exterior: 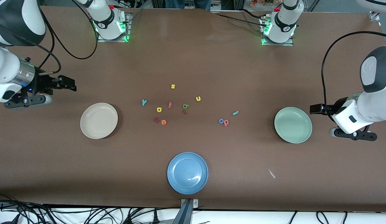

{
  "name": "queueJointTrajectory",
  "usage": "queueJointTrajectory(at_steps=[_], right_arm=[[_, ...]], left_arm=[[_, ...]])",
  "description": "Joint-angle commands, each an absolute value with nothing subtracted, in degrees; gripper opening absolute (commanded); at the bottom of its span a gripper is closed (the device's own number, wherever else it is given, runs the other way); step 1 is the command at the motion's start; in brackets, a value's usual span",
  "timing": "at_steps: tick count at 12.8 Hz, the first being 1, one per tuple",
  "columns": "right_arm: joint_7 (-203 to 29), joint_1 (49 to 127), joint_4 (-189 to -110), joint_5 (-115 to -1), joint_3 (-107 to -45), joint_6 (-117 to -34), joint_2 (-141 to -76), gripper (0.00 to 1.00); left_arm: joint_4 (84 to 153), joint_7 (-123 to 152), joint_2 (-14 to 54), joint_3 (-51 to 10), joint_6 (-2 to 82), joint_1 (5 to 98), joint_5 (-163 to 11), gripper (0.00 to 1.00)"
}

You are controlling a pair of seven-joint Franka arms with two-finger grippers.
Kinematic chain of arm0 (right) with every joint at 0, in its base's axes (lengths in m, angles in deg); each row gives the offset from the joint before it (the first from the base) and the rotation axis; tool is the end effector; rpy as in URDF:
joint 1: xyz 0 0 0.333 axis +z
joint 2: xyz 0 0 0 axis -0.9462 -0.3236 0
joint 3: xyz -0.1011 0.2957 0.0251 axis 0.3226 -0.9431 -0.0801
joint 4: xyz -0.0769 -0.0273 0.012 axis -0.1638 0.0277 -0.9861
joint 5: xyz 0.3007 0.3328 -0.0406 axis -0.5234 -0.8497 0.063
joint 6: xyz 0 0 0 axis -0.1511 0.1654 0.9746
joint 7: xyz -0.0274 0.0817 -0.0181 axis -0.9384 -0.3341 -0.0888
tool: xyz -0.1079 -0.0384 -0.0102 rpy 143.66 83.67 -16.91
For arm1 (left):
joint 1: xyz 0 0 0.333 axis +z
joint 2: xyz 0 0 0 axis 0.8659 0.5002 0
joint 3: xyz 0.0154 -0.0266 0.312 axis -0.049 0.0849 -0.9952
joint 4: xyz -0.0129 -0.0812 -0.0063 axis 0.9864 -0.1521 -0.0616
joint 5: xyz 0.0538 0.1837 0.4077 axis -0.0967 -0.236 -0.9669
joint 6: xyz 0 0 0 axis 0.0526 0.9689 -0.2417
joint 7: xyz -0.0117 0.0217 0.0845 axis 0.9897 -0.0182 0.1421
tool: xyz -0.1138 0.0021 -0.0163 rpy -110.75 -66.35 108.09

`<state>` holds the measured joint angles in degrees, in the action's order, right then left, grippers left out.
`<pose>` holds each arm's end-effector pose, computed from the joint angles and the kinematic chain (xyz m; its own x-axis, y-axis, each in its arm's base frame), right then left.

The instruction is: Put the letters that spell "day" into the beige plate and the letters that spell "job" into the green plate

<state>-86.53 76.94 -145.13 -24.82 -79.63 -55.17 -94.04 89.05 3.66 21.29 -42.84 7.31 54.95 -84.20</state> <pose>0.6484 0.0513 0.4886 0.9812 0.1422 -0.1302 0.1346 -0.9887 -0.0657 0.7241 -0.0261 0.4700 0.9689 -0.0992 -0.2265 -0.1002 -0.9949 0.0070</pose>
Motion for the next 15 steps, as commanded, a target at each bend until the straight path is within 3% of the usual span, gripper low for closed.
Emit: queueJointTrajectory(at_steps=[1, 5, 10, 15], right_arm=[[-82.0, 80.0, -146.0, -25.6, -79.7, -57.4, -94.9, 1.0], [-75.4, 83.6, -151.8, -25.7, -79.8, -65.6, -94.9, 1.0], [-66.6, 84.8, -160.9, -25.6, -85.0, -76.8, -94.9, 1.0], [-57.4, 87.4, -171.3, -25.3, -88.5, -92.8, -95.9, 1.0]], left_arm=[[89.1, 3.9, 20.7, -43.0, 6.8, 54.5, -85.1, 1.0], [89.1, 3.9, 20.7, -43.0, 6.8, 54.5, -84.9, 1.0], [89.5, 4.9, 20.4, -42.8, 6.0, 54.6, -84.9, 1.0], [94.2, 11.9, 20.9, -37.3, 7.5, 54.5, -83.6, 1.0]])
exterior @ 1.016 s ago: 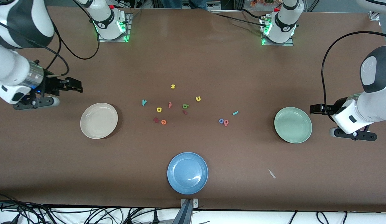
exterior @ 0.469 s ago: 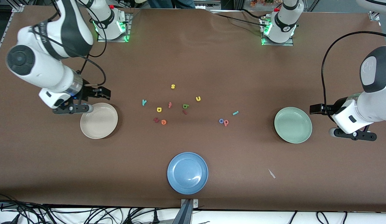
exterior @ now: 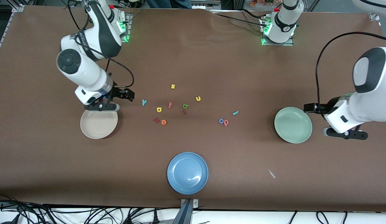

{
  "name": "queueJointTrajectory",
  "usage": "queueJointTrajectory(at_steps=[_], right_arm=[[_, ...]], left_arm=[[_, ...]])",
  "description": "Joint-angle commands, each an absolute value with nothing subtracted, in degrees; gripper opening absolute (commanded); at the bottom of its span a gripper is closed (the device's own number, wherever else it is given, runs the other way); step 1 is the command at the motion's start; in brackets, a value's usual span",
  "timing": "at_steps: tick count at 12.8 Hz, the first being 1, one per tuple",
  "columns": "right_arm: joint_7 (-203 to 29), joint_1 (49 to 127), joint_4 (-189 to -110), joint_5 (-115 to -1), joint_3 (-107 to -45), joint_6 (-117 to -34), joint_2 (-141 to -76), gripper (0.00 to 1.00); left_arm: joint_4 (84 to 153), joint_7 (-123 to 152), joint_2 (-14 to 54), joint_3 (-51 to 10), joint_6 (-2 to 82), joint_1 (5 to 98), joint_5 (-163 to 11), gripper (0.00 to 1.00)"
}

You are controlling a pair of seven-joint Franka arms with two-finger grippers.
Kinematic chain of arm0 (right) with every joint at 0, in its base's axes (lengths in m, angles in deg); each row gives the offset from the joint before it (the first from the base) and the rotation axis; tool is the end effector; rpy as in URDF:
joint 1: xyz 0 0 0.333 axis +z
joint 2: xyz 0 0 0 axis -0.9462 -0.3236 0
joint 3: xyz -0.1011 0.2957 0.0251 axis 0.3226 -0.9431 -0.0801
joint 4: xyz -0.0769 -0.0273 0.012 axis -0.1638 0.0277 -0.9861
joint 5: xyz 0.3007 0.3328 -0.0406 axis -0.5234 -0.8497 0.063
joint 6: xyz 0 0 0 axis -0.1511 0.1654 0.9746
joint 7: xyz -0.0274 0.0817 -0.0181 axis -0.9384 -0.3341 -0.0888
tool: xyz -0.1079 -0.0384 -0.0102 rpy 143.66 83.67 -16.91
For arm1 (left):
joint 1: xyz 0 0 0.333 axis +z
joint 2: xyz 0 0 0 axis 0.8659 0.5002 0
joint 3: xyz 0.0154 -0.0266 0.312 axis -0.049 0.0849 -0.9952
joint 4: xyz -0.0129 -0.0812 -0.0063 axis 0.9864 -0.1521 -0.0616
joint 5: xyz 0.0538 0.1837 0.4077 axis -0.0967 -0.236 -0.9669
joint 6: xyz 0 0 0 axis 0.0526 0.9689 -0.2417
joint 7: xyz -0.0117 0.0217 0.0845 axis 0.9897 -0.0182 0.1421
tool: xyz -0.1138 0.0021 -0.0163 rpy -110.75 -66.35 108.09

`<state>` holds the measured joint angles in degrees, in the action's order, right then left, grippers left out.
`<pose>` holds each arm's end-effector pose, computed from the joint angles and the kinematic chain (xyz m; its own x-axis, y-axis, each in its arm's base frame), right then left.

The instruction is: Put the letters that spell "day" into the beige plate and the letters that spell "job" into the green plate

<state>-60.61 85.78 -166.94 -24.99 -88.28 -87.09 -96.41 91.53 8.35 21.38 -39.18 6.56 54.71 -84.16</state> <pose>0.5888 0.2319 0.3117 0.9989 -0.0380 -0.0277 -0.0398 -0.9969 -0.0684 0.7151 -0.0659 0.4457 0.9554 -0.0824 -0.2834 -0.0807 -0.9966 0.0177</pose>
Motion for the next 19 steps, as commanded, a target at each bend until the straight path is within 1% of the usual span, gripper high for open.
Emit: queueJointTrajectory(at_steps=[1, 3, 5, 6, 8, 9, 11, 12, 14, 16, 17, 18, 19], right_arm=[[-56.4, 88.3, -172.8, -25.3, -88.5, -95.5, -96.6, 1.0], [-54.8, 89.3, -176.4, -25.3, -88.5, -102.1, -97.8, 1.0], [-54.8, 89.8, -178.8, -25.3, -88.5, -107.9, -99.9, 1.0], [-54.8, 89.8, -179.3, -25.3, -88.6, -109.4, -100.7, 1.0], [-54.8, 89.8, -179.4, -25.3, -88.6, -109.9, -101.6, 1.0], [-54.8, 89.8, -179.4, -25.3, -88.5, -110.6, -102.4, 1.0], [-54.7, 91.0, -179.9, -25.3, -88.5, -112.3, -103.8, 1.0], [-54.7, 91.2, -180.0, -25.3, -88.5, -112.5, -104.1, 1.0], [-54.7, 91.3, -180.0, -25.2, -88.5, -112.7, -105.4, 1.0], [-54.8, 92.2, -179.9, -24.7, -88.5, -112.7, -106.1, 1.0], [-54.8, 92.5, -179.9, -24.6, -88.4, -112.7, -106.4, 1.0], [-54.8, 92.5, -179.9, -24.6, -88.4, -112.8, -106.6, 1.0], [-54.8, 92.5, -179.9, -24.5, -88.4, -112.8, -106.8, 1.0]], left_arm=[[95.8, 14.4, 20.8, -36.5, 9.1, 54.5, -82.1, 1.0], [99.9, 20.2, 20.9, -33.9, 13.9, 54.5, -80.2, 1.0], [106.0, 27.4, 21.0, -30.5, 21.0, 54.4, -80.2, 0.99], [109.5, 29.5, 21.0, -29.1, 24.4, 54.4, -80.2, 0.99], [114.3, 31.6, 21.4, -27.1, 30.9, 54.3, -79.9, 0.99], [115.5, 33.4, 22.6, -26.1, 34.4, 53.8, -79.9, 0.99], [116.2, 36.8, 26.1, -25.8, 39.8, 50.8, -79.9, 0.94], [116.3, 37.9, 27.4, -25.8, 41.3, 49.8, -80.0, 0.94], [118.9, 38.7, 27.9, -25.9, 43.5, 48.7, -80.0, 0.9], [124.4, 38.8, 27.6, -25.8, 52.7, 48.1, -80.0, 0.9], [125.8, 38.7, 27.8, -25.8, 55.9, 48.0, -80.0, 0.9], [126.1, 38.8, 28.0, -25.8, 57.2, 48.0, -80.0, 0.89], [126.1, 38.8, 28.2, -25.8, 57.3, 47.9, -80.0, 0.86]])
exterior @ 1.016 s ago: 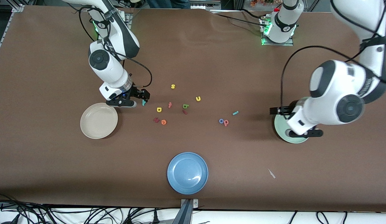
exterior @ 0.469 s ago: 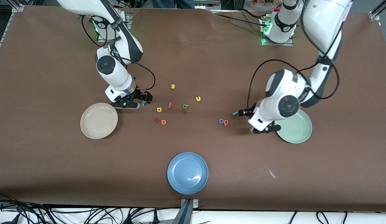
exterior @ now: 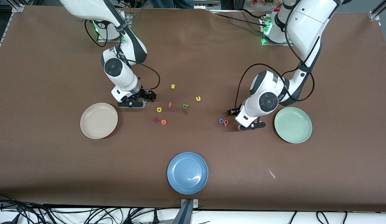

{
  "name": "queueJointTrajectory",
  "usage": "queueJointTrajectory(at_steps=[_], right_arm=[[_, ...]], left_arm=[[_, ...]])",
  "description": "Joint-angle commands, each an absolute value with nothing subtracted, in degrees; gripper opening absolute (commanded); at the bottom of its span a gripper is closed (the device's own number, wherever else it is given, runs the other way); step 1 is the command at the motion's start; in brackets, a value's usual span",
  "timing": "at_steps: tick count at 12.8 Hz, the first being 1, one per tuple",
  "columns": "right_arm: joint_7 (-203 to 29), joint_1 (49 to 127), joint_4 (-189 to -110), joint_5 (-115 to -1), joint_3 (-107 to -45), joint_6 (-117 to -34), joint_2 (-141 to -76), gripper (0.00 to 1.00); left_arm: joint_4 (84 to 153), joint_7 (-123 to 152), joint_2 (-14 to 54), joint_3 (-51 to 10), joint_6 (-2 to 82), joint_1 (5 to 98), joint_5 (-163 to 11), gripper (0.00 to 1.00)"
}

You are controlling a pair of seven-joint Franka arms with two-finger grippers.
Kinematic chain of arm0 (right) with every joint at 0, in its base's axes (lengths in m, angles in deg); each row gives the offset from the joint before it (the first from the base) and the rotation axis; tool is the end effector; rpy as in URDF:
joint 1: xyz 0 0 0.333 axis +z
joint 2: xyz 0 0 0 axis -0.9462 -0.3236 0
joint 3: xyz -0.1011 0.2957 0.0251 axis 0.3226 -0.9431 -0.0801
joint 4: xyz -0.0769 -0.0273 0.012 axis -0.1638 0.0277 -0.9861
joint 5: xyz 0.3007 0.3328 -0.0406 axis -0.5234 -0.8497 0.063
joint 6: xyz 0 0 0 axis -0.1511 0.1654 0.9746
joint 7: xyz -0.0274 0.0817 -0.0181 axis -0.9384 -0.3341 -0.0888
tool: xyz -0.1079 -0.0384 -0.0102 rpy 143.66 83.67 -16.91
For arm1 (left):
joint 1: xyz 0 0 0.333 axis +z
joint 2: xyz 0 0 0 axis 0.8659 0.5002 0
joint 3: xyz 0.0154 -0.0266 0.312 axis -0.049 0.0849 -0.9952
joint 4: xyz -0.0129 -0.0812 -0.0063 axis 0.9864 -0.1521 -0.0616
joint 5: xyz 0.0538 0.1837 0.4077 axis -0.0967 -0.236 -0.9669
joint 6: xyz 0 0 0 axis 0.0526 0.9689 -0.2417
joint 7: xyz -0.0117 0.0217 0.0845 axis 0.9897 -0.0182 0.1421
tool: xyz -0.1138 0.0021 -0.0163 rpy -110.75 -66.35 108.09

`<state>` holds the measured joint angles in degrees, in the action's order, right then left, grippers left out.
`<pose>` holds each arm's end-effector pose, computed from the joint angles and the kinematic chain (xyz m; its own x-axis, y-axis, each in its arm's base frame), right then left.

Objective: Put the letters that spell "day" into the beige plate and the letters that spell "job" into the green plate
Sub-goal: 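Grasp the cyan letter with the left gripper while the right gripper reaches letters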

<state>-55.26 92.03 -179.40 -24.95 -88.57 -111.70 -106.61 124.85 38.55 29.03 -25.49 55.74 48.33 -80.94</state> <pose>0.5104 0.2724 0.1456 0.9991 -0.0416 -0.0049 -0.0419 -0.9957 -0.0829 0.6009 -0.2824 0.1374 0.9633 0.1669 -0.2104 0.1883 -0.9783 0.0861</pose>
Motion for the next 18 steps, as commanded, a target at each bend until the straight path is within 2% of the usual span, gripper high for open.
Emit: queueJointTrajectory(at_steps=[1, 3, 8, 12, 14, 18], right_arm=[[-54.8, 92.5, -179.9, -24.5, -88.3, -112.8, -106.9, 0.99], [-54.8, 92.5, -179.9, -23.1, -88.0, -112.8, -107.3, 0.99], [-54.9, 92.4, -180.0, -22.6, -87.6, -114.2, -108.2, 0.96], [-54.8, 92.5, -180.2, -22.4, -87.6, -115.0, -109.2, 0.96], [-54.8, 92.5, -180.6, -22.4, -87.6, -116.1, -109.6, 0.96], [-54.8, 92.5, -180.7, -22.4, -87.6, -116.5, -109.8, 0.82]], left_arm=[[126.1, 38.8, 28.3, -25.8, 57.3, 47.7, -80.0, 0.83], [126.1, 38.8, 29.2, -25.8, 57.3, 47.5, -80.0, 0.75], [126.1, 38.9, 30.2, -25.9, 57.3, 46.6, -80.2, 0.66], [126.0, 38.9, 30.3, -25.9, 57.3, 46.6, -80.4, 0.53], [126.0, 38.9, 30.3, -25.9, 57.4, 46.6, -80.6, 0.41], [126.0, 38.9, 30.3, -25.9, 57.5, 46.5, -80.8, 0.23]])
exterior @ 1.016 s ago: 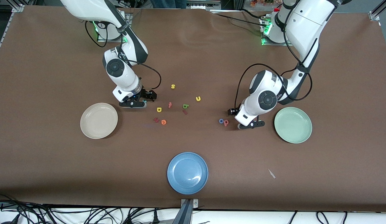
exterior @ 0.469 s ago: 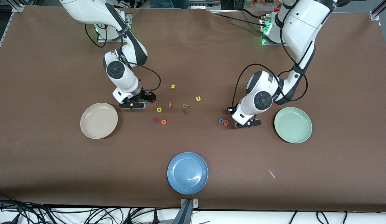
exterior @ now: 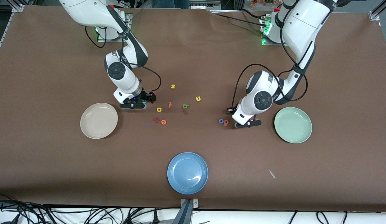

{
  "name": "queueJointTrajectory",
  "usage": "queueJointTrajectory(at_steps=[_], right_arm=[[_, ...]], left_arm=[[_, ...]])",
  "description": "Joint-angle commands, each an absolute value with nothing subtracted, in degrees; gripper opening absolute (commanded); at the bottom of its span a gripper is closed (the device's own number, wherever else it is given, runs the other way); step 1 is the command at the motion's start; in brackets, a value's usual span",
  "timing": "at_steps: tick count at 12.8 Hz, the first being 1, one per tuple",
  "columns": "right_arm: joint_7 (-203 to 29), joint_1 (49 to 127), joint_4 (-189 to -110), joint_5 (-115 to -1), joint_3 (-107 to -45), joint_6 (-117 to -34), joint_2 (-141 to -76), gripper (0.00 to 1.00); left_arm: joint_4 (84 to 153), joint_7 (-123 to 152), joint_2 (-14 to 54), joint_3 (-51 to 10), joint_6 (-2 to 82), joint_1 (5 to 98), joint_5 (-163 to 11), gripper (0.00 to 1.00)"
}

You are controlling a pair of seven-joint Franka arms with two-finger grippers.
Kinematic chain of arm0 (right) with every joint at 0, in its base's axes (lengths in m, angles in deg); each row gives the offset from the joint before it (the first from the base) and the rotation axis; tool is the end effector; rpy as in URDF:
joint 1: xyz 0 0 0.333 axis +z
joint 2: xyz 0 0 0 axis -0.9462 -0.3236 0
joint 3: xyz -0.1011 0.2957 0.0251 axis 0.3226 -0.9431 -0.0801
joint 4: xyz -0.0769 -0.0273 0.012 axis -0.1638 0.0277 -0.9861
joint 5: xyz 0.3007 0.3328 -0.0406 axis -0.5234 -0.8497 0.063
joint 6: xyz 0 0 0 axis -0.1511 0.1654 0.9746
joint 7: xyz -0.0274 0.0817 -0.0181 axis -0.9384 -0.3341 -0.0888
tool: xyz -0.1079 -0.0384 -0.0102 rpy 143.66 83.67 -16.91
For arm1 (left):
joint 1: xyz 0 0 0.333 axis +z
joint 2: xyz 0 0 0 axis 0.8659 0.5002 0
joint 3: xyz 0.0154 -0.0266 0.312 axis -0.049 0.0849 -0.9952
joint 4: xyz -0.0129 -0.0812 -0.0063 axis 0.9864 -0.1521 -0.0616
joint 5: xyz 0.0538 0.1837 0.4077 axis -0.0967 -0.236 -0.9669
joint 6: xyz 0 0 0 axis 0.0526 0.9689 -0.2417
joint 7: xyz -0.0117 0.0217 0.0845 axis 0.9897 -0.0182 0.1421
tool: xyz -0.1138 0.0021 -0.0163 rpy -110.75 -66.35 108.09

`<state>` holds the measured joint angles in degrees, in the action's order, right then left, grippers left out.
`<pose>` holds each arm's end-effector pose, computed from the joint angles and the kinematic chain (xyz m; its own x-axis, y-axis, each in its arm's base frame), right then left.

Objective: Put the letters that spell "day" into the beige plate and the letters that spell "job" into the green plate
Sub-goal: 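Grasp the cyan letter with the left gripper while the right gripper reaches letters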

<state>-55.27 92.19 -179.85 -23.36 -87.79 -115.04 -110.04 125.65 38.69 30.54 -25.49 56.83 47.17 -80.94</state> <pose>0.5046 0.2636 0.1135 0.9995 -0.0306 -0.0053 -0.0309 -0.9974 -0.0657 0.5864 -0.2923 0.1161 0.9612 0.1524 -0.2299 0.1741 -0.9817 0.0772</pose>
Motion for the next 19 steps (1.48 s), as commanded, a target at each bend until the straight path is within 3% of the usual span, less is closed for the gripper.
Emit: queueJointTrajectory(at_steps=[1, 7, 11, 12, 14, 15, 19], right_arm=[[-54.8, 92.5, -180.8, -22.4, -87.6, -116.5, -109.8, 0.78], [-54.9, 92.5, -180.8, -22.3, -87.6, -116.5, -109.8, 0.46], [-55.3, 92.5, -180.8, -22.3, -87.6, -116.5, -109.8, 0.31], [-55.4, 92.5, -180.8, -22.3, -87.6, -116.5, -109.8, 0.24], [-55.4, 92.5, -180.8, -22.3, -87.6, -116.5, -109.8, 0.09], [-55.4, 92.5, -180.8, -22.3, -87.6, -116.4, -109.8, 0.03], [-56.4, 92.4, -180.7, -22.3, -87.6, -115.8, -108.8, 0.0]], left_arm=[[125.9, 38.9, 30.3, -25.9, 57.5, 46.5, -80.9, 0.2], [125.4, 38.8, 30.3, -26.2, 57.5, 46.7, -80.9, 0.21], [122.2, 40.4, 31.9, -26.4, 57.5, 46.6, -80.9, 0.21], [122.3, 40.4, 32.0, -26.4, 57.4, 46.6, -80.9, 0.19], [122.5, 40.4, 32.0, -26.4, 57.4, 46.5, -80.9, 0.02], [122.5, 40.4, 32.0, -26.4, 57.4, 46.5, -80.9, 0.01], [122.7, 40.5, 32.1, -26.4, 57.3, 46.5, -80.9, 0.03]])
